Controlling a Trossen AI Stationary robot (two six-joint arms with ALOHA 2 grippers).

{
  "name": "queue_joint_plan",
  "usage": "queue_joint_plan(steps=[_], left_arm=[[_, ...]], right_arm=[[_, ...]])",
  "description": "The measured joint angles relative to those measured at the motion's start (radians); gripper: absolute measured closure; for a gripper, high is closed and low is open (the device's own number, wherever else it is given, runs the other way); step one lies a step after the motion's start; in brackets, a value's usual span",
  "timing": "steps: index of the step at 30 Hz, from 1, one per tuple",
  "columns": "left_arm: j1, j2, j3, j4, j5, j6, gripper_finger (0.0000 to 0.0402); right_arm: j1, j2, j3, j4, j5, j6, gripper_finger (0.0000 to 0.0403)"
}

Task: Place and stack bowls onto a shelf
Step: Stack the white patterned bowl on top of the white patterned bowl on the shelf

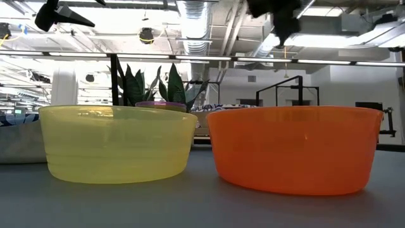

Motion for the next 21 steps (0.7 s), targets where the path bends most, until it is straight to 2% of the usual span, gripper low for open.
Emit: queue_joint_plan(steps=[3, 9, 14, 21], left_arm=[[0.000, 0.000, 0.000, -0.015, 0.012, 0.000, 0.0123], [0.000, 0.000, 0.000, -0.020, 0.024, -0.004, 0.0123], [0.000, 0.000, 0.000, -0.034, 0.021, 0.003, 0.0123], [0.000, 0.000, 0.000, -0.036, 0.013, 0.003, 0.0123]], right_arm=[[0.118, -0.070, -0.112, 0.007, 0.047, 0.183, 0.0199], [0.343, -0.182, -0.366, 0.013, 0.034, 0.517, 0.0200], [0.515, -0.244, -0.568, 0.040, -0.081, 0.684, 0.0200], [0.714, -0.282, -0.794, 0.266, -0.261, 0.726, 0.0200]])
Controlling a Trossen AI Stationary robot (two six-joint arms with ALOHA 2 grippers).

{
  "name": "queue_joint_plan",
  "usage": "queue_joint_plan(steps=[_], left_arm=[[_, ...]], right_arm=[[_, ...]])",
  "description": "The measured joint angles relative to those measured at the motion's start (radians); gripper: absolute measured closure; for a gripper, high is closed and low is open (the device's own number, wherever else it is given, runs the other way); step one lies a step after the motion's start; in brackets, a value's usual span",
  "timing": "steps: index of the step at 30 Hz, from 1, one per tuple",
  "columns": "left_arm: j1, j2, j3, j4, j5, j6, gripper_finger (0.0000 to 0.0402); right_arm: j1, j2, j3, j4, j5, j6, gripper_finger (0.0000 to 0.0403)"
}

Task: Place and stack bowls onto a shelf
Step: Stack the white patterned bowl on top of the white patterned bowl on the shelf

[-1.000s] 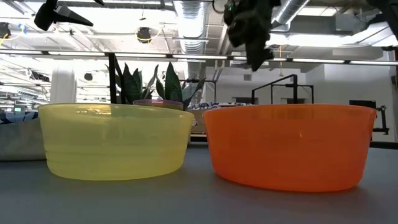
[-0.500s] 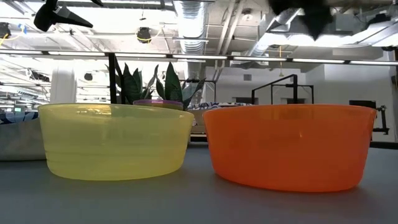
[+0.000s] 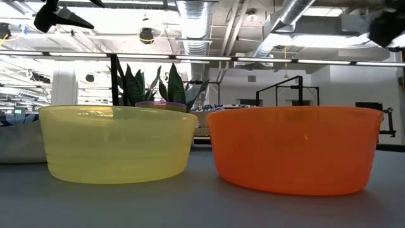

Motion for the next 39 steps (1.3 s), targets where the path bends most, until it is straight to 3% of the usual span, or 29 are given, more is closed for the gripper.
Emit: queue_joint_plan(steps=[6, 19, 23, 29, 39], left_arm=[[0.000, 0.000, 0.000, 0.000, -0.010, -0.001, 0.0123], [0.000, 0.000, 0.000, 0.000, -0.024, -0.062, 0.0123], [0.000, 0.000, 0.000, 0.000, -0.033, -0.065, 0.0123], [0.000, 0.000, 0.000, 0.000, -0.046, -0.065, 0.0123], [0.000, 0.000, 0.000, -0.008, -0.050, -0.064, 0.0123]], right_arm=[[0.085, 0.002, -0.129, 0.152, -0.056, 0.008, 0.0200], [0.138, 0.000, -0.313, 0.316, -0.058, 0.007, 0.0206], [0.138, 0.000, -0.328, 0.328, -0.054, 0.004, 0.0252], [0.134, 0.000, -0.327, 0.335, -0.053, -0.025, 0.0375], [0.033, 0.001, -0.194, 0.287, -0.020, -0.158, 0.0381]])
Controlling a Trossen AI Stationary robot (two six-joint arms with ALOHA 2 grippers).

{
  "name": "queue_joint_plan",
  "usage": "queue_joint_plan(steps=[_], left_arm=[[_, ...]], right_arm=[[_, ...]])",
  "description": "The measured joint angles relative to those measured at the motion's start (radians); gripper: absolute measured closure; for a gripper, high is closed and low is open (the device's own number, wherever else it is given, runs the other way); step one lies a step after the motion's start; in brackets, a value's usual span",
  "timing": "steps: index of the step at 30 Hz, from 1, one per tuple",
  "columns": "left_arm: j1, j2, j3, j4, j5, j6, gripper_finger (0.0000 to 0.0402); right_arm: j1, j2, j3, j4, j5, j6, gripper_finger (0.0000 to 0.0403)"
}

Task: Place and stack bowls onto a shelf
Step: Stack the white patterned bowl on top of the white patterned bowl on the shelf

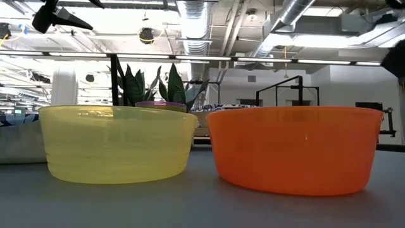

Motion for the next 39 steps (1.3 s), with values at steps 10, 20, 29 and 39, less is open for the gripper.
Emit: queue_joint_plan(steps=[10, 20, 29, 39], left_arm=[[0.000, 0.000, 0.000, -0.011, 0.028, 0.003, 0.0123], [0.000, 0.000, 0.000, -0.012, 0.033, 0.012, 0.0123], [0.000, 0.000, 0.000, -0.012, 0.034, 0.000, 0.0123], [0.000, 0.000, 0.000, -0.011, 0.033, -0.001, 0.0123]], right_arm=[[-0.271, -0.063, 0.223, -0.137, -0.007, -0.215, 0.0381], [-0.674, -0.048, 0.637, -0.152, 0.052, -0.523, 0.0381], [-0.963, 0.168, 0.974, -0.160, 0.072, -0.790, 0.0381], [-1.129, 0.509, 1.231, -0.320, 0.042, -1.008, 0.0381]])
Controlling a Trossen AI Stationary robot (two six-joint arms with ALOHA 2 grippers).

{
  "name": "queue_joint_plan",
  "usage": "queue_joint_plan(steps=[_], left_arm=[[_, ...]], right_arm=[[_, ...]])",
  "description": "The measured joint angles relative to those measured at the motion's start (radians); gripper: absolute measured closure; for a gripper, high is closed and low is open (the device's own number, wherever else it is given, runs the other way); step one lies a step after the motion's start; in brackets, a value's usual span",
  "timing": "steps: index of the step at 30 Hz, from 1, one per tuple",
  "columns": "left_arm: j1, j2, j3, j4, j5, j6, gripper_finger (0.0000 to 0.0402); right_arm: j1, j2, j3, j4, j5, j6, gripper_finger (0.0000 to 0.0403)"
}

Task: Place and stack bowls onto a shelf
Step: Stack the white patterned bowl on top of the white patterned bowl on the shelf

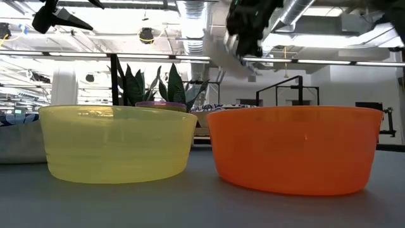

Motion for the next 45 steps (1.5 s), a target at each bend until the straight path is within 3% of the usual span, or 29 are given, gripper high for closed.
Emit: queue_joint_plan(steps=[7, 15, 26, 32, 37, 41, 45], left_arm=[[0.000, 0.000, 0.000, 0.000, -0.008, -0.005, 0.0123], [0.000, 0.000, 0.000, 0.000, -0.030, -0.024, 0.0123], [0.000, 0.000, 0.000, 0.000, -0.045, -0.024, 0.0123], [0.000, 0.000, 0.000, 0.000, -0.056, -0.024, 0.0123], [0.000, 0.000, 0.000, 0.000, 0.010, -0.020, 0.0123], [0.000, 0.000, 0.000, 0.000, 0.078, -0.025, 0.0123], [0.000, 0.000, 0.000, 0.000, 0.089, -0.042, 0.0123]], right_arm=[[-0.043, 0.165, 0.067, -0.068, 0.011, -0.058, 0.0381], [-0.058, 0.231, 0.068, -0.091, 0.117, -0.096, 0.0381], [-0.056, 0.234, 0.068, -0.073, 0.107, -0.136, 0.0311], [-0.056, 0.231, 0.068, -0.047, 0.106, -0.141, 0.0246], [-0.057, 0.200, 0.106, -0.090, 0.097, -0.121, 0.0198], [-0.045, 0.156, 0.149, -0.181, 0.179, -0.046, 0.0192], [-0.019, 0.121, 0.147, -0.248, 0.262, -0.011, 0.0220]])
